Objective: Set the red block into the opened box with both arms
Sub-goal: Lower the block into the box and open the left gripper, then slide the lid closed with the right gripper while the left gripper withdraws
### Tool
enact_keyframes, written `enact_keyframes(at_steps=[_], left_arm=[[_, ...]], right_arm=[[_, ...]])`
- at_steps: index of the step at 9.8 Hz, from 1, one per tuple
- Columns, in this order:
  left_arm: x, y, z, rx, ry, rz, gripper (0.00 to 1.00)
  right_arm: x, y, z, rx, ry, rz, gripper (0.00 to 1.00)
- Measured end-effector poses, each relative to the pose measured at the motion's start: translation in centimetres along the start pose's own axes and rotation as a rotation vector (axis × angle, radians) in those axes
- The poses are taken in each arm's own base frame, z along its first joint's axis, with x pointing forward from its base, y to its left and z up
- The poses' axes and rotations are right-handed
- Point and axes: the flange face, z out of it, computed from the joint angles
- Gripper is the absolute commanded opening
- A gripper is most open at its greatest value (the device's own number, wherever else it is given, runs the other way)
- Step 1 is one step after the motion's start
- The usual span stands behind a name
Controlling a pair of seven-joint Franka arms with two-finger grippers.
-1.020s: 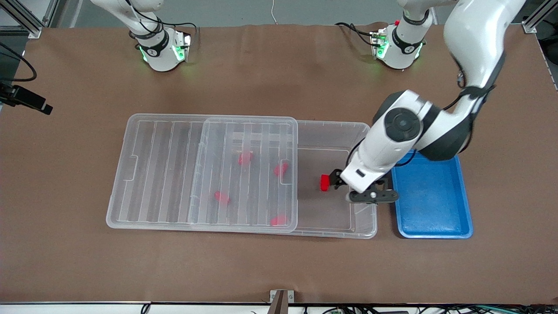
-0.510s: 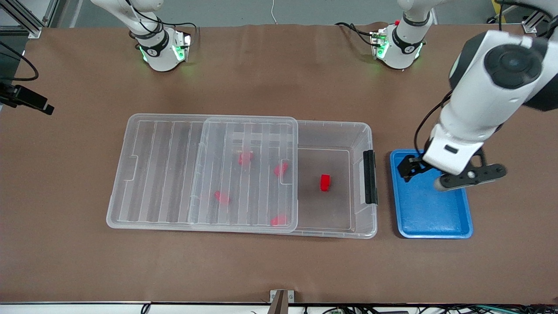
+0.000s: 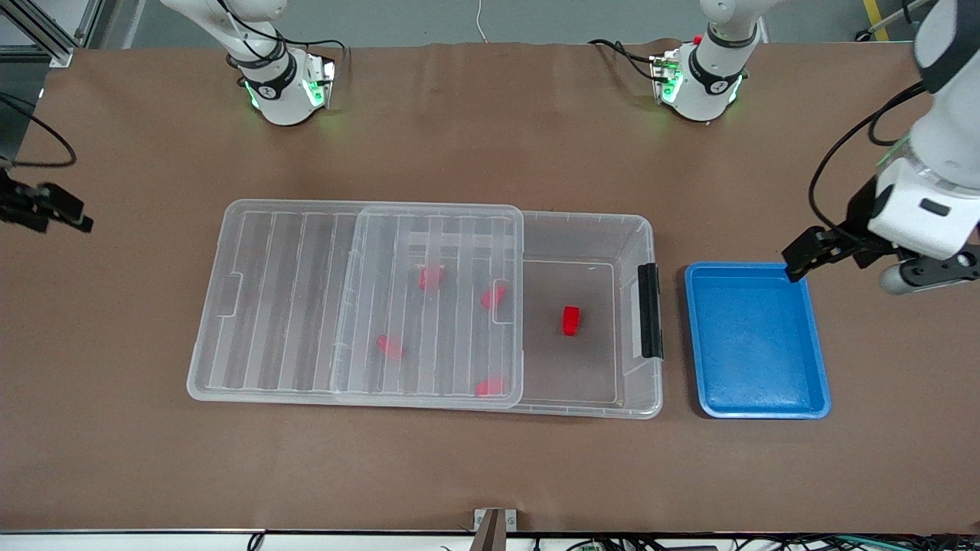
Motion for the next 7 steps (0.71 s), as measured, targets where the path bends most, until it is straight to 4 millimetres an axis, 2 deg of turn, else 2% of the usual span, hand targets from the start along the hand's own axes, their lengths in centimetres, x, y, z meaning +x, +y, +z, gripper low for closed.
enact_keyframes(at_steps=[2, 3, 4, 5, 7], left_arm=[[-0.3, -2.6, -1.8, -0.016, -0.008, 0.073, 1.00], [-0.9, -3.8, -2.7, -0.013, -0.026, 0.095, 1.00], [-1.8, -4.7, -3.6, -0.010, -0.053, 0.102, 1.00], [-2.7, -5.1, -4.1, -0.009, -0.084, 0.116, 1.00], [-4.1, -4.6, -4.5, -0.005, -0.121, 0.157, 1.00]], right_arm=[[2.3, 0.0, 10.1, 0.002, -0.003, -0.066, 0.00], [2.7, -0.6, 14.0, 0.005, -0.012, -0.103, 0.00], [2.6, -1.5, 16.8, 0.009, -0.025, -0.132, 0.00], [2.1, -2.7, 18.6, 0.012, -0.037, -0.156, 0.00], [2.0, -4.9, 19.3, 0.041, -0.038, -0.173, 0.00]])
